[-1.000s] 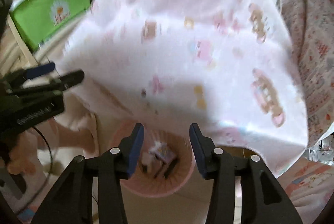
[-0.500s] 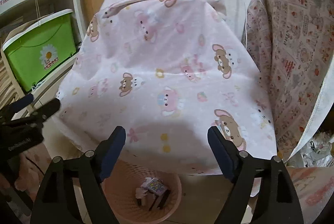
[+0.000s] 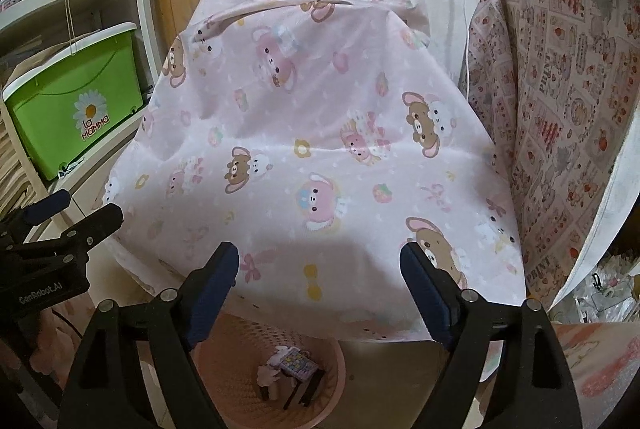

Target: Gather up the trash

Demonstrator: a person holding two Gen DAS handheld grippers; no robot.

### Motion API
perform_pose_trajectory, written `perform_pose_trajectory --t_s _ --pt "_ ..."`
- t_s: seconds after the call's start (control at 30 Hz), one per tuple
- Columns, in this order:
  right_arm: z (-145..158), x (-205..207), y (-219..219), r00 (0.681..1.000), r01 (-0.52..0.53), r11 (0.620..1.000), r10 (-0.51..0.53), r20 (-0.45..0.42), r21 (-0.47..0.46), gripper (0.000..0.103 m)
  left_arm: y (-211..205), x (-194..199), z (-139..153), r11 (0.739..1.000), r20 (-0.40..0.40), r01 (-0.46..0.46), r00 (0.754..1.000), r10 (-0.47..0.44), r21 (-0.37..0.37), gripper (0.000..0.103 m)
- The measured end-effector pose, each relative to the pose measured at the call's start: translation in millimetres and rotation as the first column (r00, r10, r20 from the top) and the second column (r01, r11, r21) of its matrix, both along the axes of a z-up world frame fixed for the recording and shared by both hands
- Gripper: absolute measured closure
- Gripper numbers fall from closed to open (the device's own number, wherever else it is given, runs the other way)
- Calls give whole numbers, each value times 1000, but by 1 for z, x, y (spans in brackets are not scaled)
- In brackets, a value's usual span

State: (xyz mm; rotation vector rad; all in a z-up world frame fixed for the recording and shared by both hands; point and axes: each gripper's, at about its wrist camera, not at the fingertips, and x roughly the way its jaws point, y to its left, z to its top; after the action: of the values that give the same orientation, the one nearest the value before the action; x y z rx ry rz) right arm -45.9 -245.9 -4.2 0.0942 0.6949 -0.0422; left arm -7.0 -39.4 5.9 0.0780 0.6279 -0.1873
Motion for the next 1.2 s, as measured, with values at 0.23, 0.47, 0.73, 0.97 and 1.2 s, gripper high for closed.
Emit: perform_pose_trajectory --t_s 0.23,0.47,0.73,0.97,1.2 --pt "-1 1 2 1000 -2 1000 2 4 -8 18 2 -1 1 999 27 -34 999 33 20 1" --pt "0 0 0 1000 2 1000 -2 9 -1 18 0 -1 2 1000 27 -20 999 20 21 1" --pt "1 0 0 1000 3 1000 -3 14 -10 18 -1 -2 2 1000 24 -15 1000 14 18 1" --pt "2 -1 0 1000 4 1000 -4 19 -6 18 -2 -3 1 1000 24 -12 1000 11 20 1" --pt "3 -1 -1 1000 8 1000 -8 16 -2 18 -2 -2 1 1000 26 -15 1000 14 23 1"
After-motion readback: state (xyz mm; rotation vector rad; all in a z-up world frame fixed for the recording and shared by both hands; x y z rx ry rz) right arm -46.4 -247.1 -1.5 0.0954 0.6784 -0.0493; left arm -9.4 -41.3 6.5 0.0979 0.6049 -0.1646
